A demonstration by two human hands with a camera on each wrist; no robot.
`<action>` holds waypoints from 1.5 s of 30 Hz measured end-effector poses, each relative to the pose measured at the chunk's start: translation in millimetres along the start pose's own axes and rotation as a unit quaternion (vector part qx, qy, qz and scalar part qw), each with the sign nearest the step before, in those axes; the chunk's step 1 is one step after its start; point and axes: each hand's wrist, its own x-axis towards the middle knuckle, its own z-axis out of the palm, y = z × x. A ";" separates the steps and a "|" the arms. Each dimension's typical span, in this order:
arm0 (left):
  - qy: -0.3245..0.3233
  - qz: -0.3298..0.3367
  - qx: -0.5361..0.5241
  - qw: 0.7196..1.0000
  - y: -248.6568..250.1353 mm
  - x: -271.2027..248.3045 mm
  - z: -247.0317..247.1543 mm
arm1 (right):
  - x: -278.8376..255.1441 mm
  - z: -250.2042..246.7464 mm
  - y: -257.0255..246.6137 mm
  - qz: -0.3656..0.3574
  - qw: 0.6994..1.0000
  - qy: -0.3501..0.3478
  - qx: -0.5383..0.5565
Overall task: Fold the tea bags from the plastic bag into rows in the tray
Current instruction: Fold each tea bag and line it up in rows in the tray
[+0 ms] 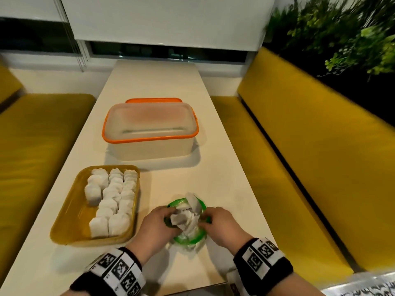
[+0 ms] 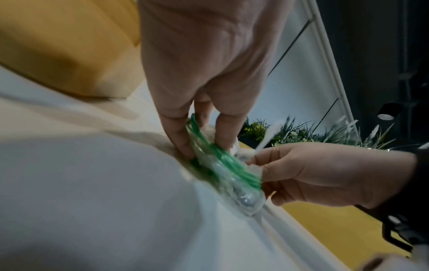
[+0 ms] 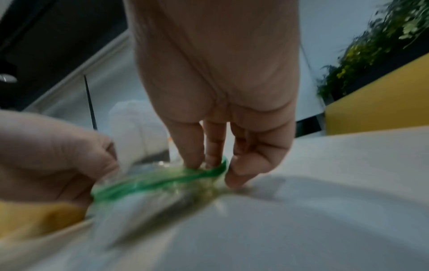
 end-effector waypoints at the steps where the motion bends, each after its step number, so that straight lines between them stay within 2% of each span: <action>1: 0.000 -0.001 -0.001 1.000 0.7 -0.6 0.6 | 1.1 -3.5 -1.3 -0.007 1.000 0.018 -0.004; 3: 0.003 -0.002 -0.006 1.000 1.7 -1.8 1.1 | 1.0 -12.3 -6.3 -0.042 0.995 0.087 0.022; 4: 0.010 -0.001 -0.006 1.000 1.9 -2.2 1.1 | 0.7 -15.5 -9.5 -0.073 0.991 0.106 0.045; 5: 0.015 -0.001 -0.007 1.000 1.7 -2.9 1.5 | -1.5 -18.3 -12.2 -0.108 0.987 0.097 0.064; 7: 0.025 -0.002 -0.015 1.000 1.5 -3.8 1.2 | -9.9 -22.3 -17.1 -0.187 0.981 0.011 0.053; 9: 0.032 0.000 -0.014 0.999 1.7 -4.7 1.4 | -13.9 -23.5 -10.8 -0.259 0.961 -0.082 -0.043; 10: 0.035 0.000 -0.014 0.999 2.0 -4.4 1.7 | -13.3 -23.9 -5.5 -0.282 0.949 -0.097 -0.106; 12: 0.040 -0.003 -0.018 0.999 2.3 -4.6 2.4 | -13.2 -20.0 2.0 -0.309 0.931 -0.068 -0.180; 14: 0.041 -0.004 -0.019 0.999 3.2 -5.0 2.7 | -11.5 -11.7 7.6 -0.330 0.934 -0.003 -0.138; 15: 0.042 -0.001 -0.017 0.999 3.4 -5.4 2.6 | -9.7 -9.3 7.8 -0.327 0.941 0.033 -0.081; 17: 0.045 0.007 -0.019 0.999 4.2 -6.1 1.3 | -1.7 -13.7 2.1 -0.271 0.957 0.092 0.037; 18: 0.046 0.013 -0.022 0.999 4.7 -6.2 0.6 | 2.9 -19.8 -2.7 -0.226 0.967 0.090 0.072; 20: 0.048 0.022 -0.026 0.998 5.9 -6.1 -0.7 | 15.0 -33.3 -15.2 -0.158 0.983 0.035 0.089; 23: 0.049 0.027 -0.021 0.998 7.6 -7.9 -2.2 | 38.0 -41.9 -29.4 -0.123 0.992 -0.028 -0.002; 27: 0.062 0.046 -0.004 0.997 7.5 -10.9 -3.4 | 59.6 -41.7 -41.0 -0.100 0.981 -0.102 -0.133; 30: 0.065 0.048 0.005 0.997 7.4 -11.8 -4.3 | 64.7 -43.5 -46.1 -0.119 0.968 -0.072 -0.211; 33: 0.057 0.046 0.012 0.997 5.4 -12.0 -4.3 | 62.7 -46.8 -47.2 -0.155 0.957 -0.023 -0.242; 35: 0.067 0.056 0.025 0.996 6.1 -12.0 -6.4 | 58.6 -52.3 -46.3 -0.165 0.958 -0.013 -0.234; 37: 0.093 0.067 0.013 0.993 10.1 -11.7 -13.3 | 51.0 -61.2 -47.8 -0.171 0.971 -0.011 -0.167; 39: 0.112 0.083 -0.059 0.988 17.1 -9.9 -24.9 | 39.9 -70.4 -53.8 -0.184 0.980 -0.008 -0.077; 41: 0.094 0.082 -0.184 0.975 24.4 -6.7 -37.7 | 27.5 -76.4 -64.7 -0.205 0.979 0.002 -0.007; 43: 0.032 0.076 -0.316 0.945 28.9 -4.6 -48.4 | 17.9 -76.6 -78.1 -0.223 0.973 0.022 0.054; 45: -0.065 0.057 -0.442 0.893 30.4 -5.4 -58.6 | 12.2 -73.6 -90.6 -0.216 0.968 0.015 0.124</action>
